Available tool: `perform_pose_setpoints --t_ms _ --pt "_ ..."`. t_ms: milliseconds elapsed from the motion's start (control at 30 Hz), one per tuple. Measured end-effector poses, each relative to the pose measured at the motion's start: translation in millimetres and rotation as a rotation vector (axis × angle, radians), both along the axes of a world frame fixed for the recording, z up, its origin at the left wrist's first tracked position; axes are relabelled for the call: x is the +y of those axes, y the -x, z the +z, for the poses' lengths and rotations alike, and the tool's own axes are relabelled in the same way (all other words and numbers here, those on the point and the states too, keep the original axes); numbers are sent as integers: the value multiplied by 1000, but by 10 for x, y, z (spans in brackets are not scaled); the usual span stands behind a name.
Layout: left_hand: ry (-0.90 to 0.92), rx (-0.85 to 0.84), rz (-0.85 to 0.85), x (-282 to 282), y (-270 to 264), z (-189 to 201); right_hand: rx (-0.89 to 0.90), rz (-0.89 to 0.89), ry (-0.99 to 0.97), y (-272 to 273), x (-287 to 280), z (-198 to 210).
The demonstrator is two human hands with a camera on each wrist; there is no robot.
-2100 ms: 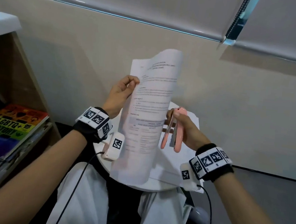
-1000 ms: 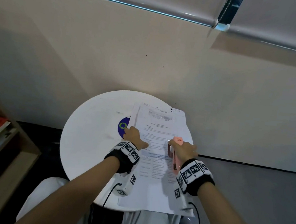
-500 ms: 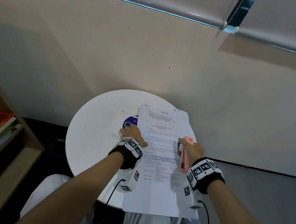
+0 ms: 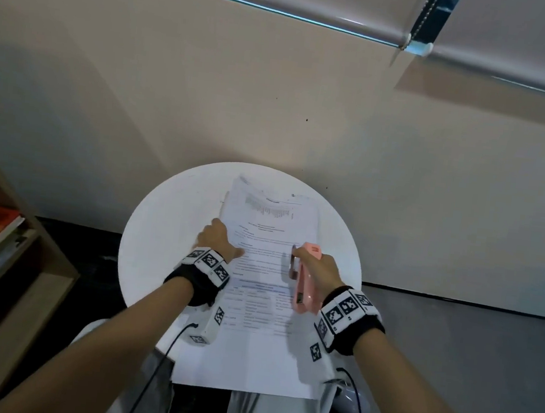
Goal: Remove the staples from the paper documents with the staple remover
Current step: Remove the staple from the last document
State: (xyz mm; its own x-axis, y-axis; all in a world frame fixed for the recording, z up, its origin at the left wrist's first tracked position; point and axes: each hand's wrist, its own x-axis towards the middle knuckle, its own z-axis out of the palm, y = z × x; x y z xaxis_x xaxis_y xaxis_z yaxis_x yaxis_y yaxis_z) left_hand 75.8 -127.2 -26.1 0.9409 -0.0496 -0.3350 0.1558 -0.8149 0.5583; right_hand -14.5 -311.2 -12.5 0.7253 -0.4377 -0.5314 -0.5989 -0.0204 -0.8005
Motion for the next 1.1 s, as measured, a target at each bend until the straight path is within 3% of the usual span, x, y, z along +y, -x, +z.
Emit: perform_pose_setpoints --t_ms 133,200,400,533,633,667,733,800,833,900,967,1100 --pt "-83 -64 151 666 -83 118 -23 137 -109 -199 540 22" --pt "-91 -121 168 930 -92 149 -48 119 -133 -279 732 16" --pt "-58 -132 196 1079 -124 20 77 1 259 -523 420 -131" --pt "-70 -177 206 1012 -116 -7 167 101 538 -612 250 -136" --pt "-145 -261 223 1016 -4 2 189 107 581 -609 224 -187" --pt "-144 -326 160 1040 65 9 194 112 584 -595 218 -202" --pt "-19 -364 -138 1103 275 59 187 111 562 -551 193 -230" --pt "3 -198 -580 1152 574 111 164 102 511 -468 164 -227" --pt "-115 -131 -805 1177 745 95 143 92 491 -403 140 -218" --pt "-403 -162 -1116 1178 1076 -12 162 101 480 -251 52 -253" --pt "-549 -254 -1190 1139 1267 -104 174 113 486 -85 -33 -252" --pt "-500 -53 -951 1075 1077 68 113 -12 397 302 -130 -200"
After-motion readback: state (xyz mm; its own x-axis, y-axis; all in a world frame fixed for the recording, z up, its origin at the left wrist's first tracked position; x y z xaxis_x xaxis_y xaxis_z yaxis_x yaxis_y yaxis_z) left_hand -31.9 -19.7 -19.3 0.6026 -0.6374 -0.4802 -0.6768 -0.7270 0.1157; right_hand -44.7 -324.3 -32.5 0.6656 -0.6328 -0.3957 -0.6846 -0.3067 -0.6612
